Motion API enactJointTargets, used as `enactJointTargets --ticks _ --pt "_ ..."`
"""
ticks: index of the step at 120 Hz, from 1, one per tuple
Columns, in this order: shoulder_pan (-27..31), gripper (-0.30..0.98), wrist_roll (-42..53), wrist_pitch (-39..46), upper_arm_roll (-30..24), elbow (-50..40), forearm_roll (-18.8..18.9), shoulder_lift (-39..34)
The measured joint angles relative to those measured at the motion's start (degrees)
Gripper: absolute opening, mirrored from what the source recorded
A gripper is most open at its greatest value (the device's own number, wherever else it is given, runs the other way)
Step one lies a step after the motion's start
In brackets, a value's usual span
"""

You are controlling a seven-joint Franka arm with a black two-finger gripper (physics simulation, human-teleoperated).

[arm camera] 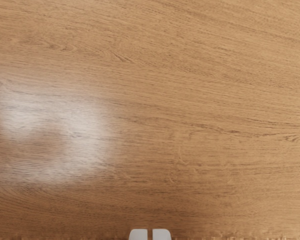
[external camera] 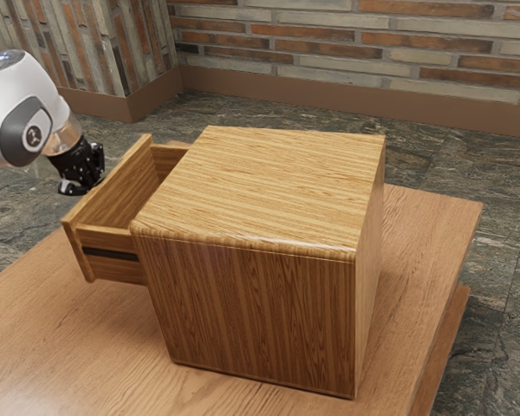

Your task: Push the drawer handle with one arm to close the drawer

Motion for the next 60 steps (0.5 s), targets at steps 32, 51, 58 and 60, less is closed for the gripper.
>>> enactJointTargets --ticks 32,51,58,60 --pt "-2.58 -0.09 -0.94 1.68 -0.18 0.2 -0.04 1.31" --pt "-4.1 -0.09 -1.79 2.57 -1.04 0.3 -0.05 2.09" --pt "-4.73 -0.1 -2.1 2.86 -1.14 0.36 -0.05 2.46" --pt "-4.93 -0.1 -2.2 2.94 -1.14 0.36 -0.05 2.53"
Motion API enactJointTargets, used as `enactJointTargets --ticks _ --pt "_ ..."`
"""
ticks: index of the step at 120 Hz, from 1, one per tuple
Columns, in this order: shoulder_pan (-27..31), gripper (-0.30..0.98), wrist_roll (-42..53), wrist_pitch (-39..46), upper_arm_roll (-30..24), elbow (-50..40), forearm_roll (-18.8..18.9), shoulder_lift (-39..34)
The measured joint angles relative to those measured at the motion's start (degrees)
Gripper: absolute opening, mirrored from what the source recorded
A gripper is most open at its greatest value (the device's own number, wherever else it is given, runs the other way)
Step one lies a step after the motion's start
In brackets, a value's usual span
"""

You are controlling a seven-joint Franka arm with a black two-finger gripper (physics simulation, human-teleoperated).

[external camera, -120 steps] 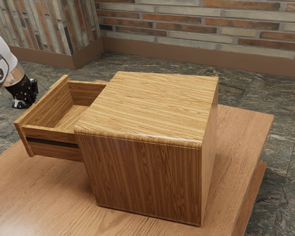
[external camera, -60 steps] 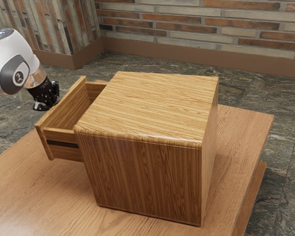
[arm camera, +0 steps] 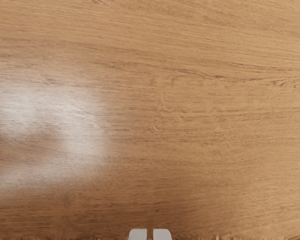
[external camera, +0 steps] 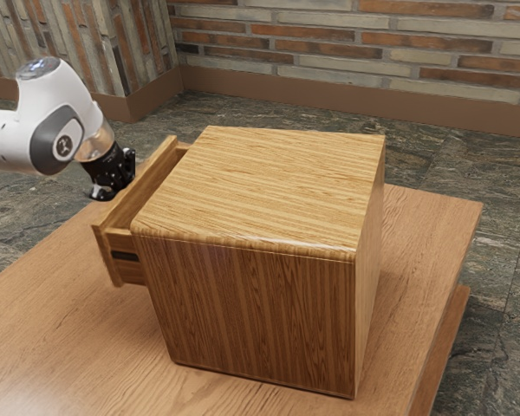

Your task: Push the drawer handle with one arm to close the drawer

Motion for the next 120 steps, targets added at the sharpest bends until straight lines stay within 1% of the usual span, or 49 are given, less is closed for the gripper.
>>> enactJointTargets --ticks 24,55,82,93,108,120 --pt "-1.83 -0.09 -1.16 0.74 -0.22 0.76 0.05 0.92" --pt "-1.96 -0.08 -2.98 1.36 -3.34 1.65 0.08 1.82" --pt "-3.69 -0.1 -4.57 1.57 -4.17 2.71 0.02 2.74" --pt "-3.26 -0.1 -5.14 1.66 -4.76 2.69 0.0 2.72" --pt "-2.46 -0.1 -5.96 1.82 -4.86 -1.17 -0.1 -1.92" --pt "0.27 -0.1 -6.66 1.03 -4.66 -5.46 -0.23 -8.34"
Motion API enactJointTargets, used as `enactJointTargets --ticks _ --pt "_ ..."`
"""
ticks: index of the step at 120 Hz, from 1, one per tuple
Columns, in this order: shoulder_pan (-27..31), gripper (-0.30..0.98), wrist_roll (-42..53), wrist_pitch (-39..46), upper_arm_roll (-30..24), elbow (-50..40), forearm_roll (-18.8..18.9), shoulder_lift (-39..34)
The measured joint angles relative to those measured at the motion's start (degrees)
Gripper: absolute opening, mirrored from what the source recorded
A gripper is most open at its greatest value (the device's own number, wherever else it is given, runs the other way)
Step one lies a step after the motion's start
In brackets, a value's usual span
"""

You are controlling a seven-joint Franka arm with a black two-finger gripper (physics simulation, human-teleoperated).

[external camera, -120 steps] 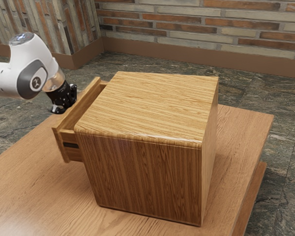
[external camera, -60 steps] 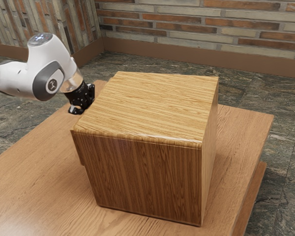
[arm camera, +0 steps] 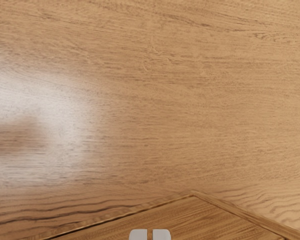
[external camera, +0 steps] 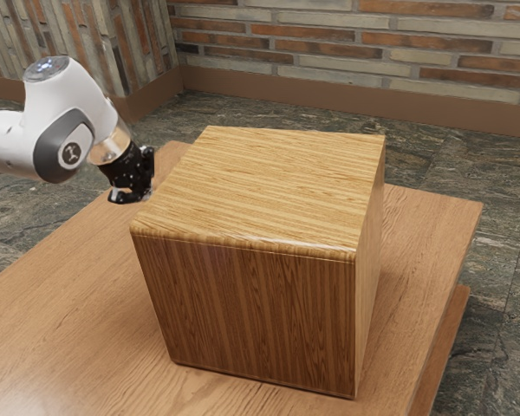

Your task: Push the drawer handle with one arm to close the drawer

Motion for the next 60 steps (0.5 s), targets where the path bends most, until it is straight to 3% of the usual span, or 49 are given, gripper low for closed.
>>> enactJointTargets --ticks 5,20,37,60 --pt "0.79 -0.1 -0.25 -1.49 0.06 -0.6 0.0 -2.67" --pt "3.36 0.19 -0.47 -11.81 -0.22 3.26 -0.23 -9.37" --pt "3.82 0.43 0.75 -26.79 -0.51 12.96 -0.52 -10.25" --pt "3.12 0.58 4.08 -39.39 -0.38 16.7 -0.72 -8.78"
